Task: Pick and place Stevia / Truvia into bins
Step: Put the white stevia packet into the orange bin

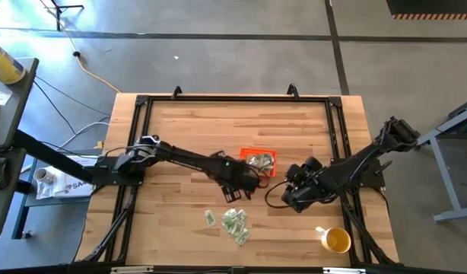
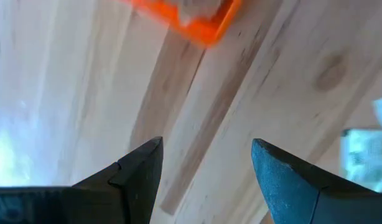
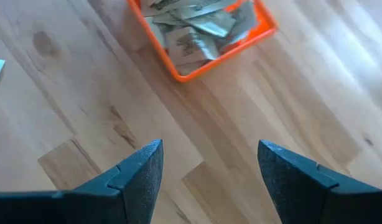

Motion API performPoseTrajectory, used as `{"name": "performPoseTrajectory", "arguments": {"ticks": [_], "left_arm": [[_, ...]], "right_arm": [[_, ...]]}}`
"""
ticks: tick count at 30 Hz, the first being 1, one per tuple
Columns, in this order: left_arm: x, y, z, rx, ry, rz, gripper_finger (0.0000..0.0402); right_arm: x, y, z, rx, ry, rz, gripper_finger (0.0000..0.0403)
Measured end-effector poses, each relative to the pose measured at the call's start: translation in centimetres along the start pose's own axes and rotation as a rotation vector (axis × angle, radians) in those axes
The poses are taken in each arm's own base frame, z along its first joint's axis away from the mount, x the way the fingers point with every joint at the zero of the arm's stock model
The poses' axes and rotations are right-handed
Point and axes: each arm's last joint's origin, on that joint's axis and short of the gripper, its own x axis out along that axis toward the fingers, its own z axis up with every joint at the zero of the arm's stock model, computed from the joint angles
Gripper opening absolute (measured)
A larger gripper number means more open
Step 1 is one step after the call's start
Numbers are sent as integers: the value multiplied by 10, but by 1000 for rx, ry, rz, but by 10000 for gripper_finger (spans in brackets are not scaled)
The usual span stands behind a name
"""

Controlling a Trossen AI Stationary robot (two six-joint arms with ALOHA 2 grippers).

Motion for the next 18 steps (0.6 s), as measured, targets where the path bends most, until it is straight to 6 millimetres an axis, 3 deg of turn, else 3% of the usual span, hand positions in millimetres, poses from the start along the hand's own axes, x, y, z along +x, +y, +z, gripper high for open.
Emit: {"name": "performPoseTrajectory", "arguments": {"ticks": [7,12,18], "left_arm": [[-12,0,-44,-93,-9,-26,280],[-24,7,-93,-159,-104,-164,280],[12,-13,-151,-177,-43,-398,280]], "right_arm": [[13,23,3,-56,-27,97,252],[14,27,4,-80,-46,120,252],[17,25,9,-109,-42,117,252]]}}
